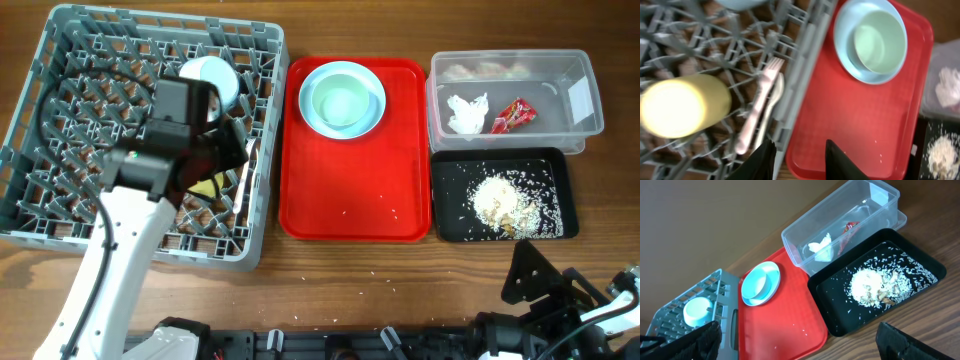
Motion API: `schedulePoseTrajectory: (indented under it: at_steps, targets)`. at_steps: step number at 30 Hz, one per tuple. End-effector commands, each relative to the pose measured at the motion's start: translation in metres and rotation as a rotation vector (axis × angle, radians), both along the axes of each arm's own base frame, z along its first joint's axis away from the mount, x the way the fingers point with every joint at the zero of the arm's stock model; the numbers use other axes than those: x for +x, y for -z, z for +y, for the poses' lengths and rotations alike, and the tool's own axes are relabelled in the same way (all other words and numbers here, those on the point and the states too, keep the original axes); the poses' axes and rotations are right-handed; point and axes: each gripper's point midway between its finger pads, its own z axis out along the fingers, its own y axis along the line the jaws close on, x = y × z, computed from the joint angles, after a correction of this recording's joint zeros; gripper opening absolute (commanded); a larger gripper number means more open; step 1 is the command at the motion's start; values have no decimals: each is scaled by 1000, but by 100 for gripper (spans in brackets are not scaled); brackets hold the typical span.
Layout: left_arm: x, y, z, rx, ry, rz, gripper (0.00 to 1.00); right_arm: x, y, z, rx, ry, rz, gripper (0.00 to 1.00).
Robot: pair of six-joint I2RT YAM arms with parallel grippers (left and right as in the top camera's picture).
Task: Sort waste into correct bins and load items into the dishwasher rack
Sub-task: 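Open the left gripper to release the cup and lift away, then move the left gripper to the green bowl on the plate and grasp it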
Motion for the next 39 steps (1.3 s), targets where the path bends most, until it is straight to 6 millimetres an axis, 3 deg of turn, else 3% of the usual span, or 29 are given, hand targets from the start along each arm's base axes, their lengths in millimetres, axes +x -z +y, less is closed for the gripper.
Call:
schedulePoseTrajectory:
  at_steps: [1, 6, 9, 11, 15, 24, 30, 36, 37, 39]
  targets:
    - [10, 30, -21, 63, 59, 65, 34, -2, -2, 0, 5, 8, -14, 100]
    - [35, 97, -32, 101, 68, 187, 34, -2, -2, 0, 5, 7, -14, 100]
    - [43, 124, -34, 117, 76, 228, 33, -2, -2, 0, 5, 7, -14, 100]
    - [44, 131, -36, 119, 80, 238, 33, -2, -2, 0, 5, 8, -14, 100]
    - [57, 125, -56, 79, 115, 164, 33, -2, -2, 0, 5, 7, -14, 100]
    - [61, 123, -61, 73, 121, 143, 32, -2, -2, 0, 5, 7, -14, 100]
    - [57, 121, -83, 59, 176, 119, 20, -2, -2, 0, 5, 7, -14, 100]
    - [54, 124, -72, 145, 154, 127, 20, -2, -2, 0, 5, 8, -14, 100]
    - [58, 123, -61, 204, 124, 110, 33, -2, -2, 0, 5, 7, -14, 100]
    - [71, 110, -47, 268, 74, 53, 38, -2, -2, 0, 5, 8, -14, 100]
